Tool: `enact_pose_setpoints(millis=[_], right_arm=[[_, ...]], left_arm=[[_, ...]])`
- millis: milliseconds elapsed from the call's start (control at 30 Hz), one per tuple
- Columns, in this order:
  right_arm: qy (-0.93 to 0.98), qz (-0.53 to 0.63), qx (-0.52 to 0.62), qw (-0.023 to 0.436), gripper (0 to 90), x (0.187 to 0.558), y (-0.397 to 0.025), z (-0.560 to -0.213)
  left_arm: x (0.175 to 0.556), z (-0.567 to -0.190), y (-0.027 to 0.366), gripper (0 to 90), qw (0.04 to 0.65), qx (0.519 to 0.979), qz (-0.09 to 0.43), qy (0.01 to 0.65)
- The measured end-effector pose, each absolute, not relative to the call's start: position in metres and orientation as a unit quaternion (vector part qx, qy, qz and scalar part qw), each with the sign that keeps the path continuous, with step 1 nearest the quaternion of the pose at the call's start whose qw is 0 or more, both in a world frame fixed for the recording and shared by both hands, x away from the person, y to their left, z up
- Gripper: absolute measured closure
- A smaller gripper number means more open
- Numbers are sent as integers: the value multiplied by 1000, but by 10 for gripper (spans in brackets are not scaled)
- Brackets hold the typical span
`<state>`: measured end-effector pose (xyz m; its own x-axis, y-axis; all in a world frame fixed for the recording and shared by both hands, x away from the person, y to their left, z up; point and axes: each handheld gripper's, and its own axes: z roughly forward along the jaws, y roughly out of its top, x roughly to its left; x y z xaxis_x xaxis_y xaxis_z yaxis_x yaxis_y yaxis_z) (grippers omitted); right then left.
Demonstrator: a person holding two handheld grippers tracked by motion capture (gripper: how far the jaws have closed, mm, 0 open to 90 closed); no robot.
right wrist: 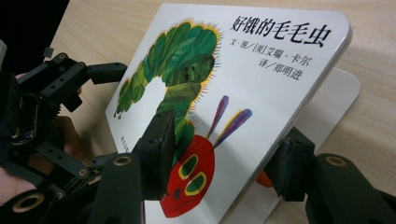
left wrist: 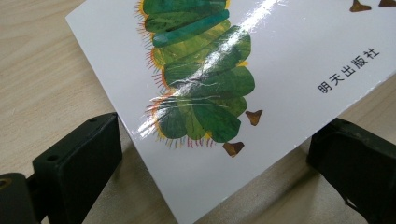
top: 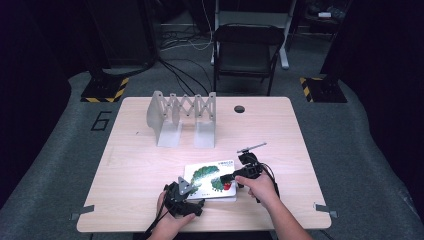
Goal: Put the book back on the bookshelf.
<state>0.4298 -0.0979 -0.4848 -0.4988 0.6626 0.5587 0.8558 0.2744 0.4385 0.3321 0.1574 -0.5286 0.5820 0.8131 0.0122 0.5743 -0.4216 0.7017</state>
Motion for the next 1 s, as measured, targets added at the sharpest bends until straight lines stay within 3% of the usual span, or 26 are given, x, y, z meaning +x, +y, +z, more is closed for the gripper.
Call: enact_pose_setpoints(millis=[300, 1000], right_arm=[[-773, -391, -471, 168, 598, 433, -106, -480], [-786, -351, -485, 155, 600, 436, -96, -462]], left_arm=[[336, -524, 164, 68, 338, 826, 159, 422], [335, -525, 163, 76, 332, 832, 165, 412]])
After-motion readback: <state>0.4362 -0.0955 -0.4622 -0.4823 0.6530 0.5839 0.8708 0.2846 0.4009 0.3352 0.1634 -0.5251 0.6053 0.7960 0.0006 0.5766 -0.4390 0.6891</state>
